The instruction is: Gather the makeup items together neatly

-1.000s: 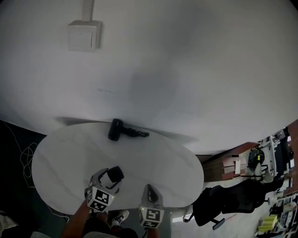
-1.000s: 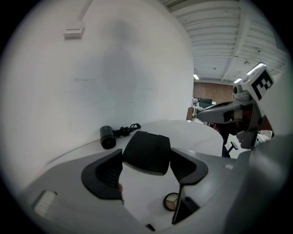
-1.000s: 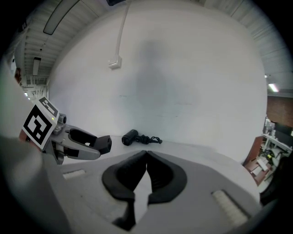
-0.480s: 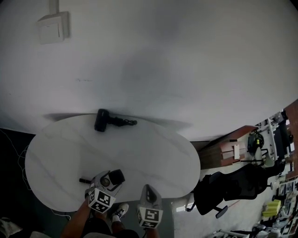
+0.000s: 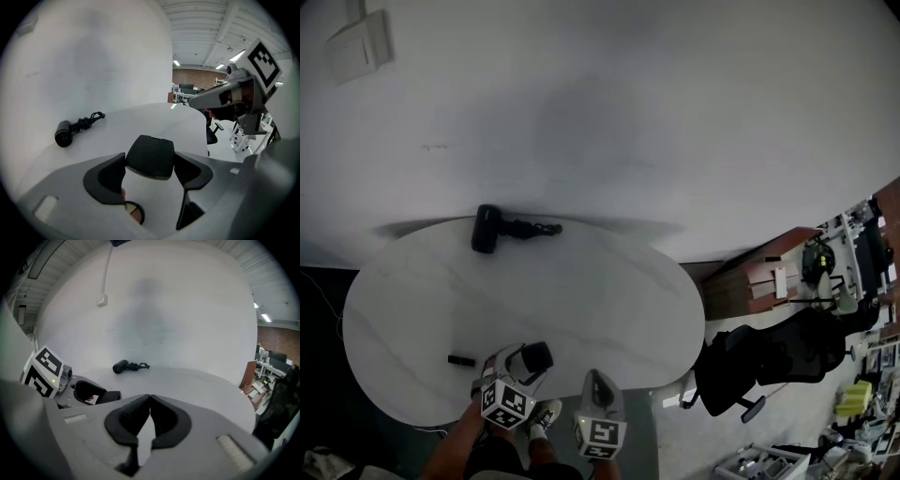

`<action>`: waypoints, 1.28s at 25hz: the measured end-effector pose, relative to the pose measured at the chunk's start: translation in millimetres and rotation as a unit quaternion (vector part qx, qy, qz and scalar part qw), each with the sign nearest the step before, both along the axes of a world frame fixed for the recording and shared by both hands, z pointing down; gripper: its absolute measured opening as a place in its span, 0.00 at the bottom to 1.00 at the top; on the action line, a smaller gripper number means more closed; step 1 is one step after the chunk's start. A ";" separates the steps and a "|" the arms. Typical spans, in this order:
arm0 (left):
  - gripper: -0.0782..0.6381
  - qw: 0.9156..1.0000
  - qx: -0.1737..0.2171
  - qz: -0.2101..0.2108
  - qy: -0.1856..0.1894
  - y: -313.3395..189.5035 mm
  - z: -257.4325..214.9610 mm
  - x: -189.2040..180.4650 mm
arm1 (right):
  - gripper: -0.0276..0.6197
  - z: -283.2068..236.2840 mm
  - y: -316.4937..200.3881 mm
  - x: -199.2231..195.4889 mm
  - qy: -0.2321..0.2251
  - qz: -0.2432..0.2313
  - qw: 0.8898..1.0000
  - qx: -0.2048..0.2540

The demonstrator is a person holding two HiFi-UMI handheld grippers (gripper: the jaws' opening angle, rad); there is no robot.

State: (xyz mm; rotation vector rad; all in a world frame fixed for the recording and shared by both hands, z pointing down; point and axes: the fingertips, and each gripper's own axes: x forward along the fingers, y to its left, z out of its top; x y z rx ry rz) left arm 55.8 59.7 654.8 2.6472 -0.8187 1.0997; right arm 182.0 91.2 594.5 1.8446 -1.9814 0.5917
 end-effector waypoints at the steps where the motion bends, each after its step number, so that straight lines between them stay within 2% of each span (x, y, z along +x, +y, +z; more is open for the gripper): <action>1: 0.58 1.000 -0.002 0.003 -0.002 1.7 2.8 2.3 | 0.05 2.4 0.8 1.2 -0.001 0.001 1.000 -0.001; 12: 0.58 0.998 -0.015 0.036 -0.049 10.8 39.7 10.8 | 0.05 34.3 8.2 6.7 -0.012 0.009 1.000 -0.024; 20: 0.58 0.996 -0.018 0.045 -0.071 11.2 47.4 10.5 | 0.05 41.3 13.3 4.4 -0.017 0.006 0.999 -0.030; 32: 0.58 0.997 -0.012 0.045 -0.067 10.0 46.3 16.1 | 0.05 37.8 12.8 8.9 -0.016 0.012 0.999 -0.029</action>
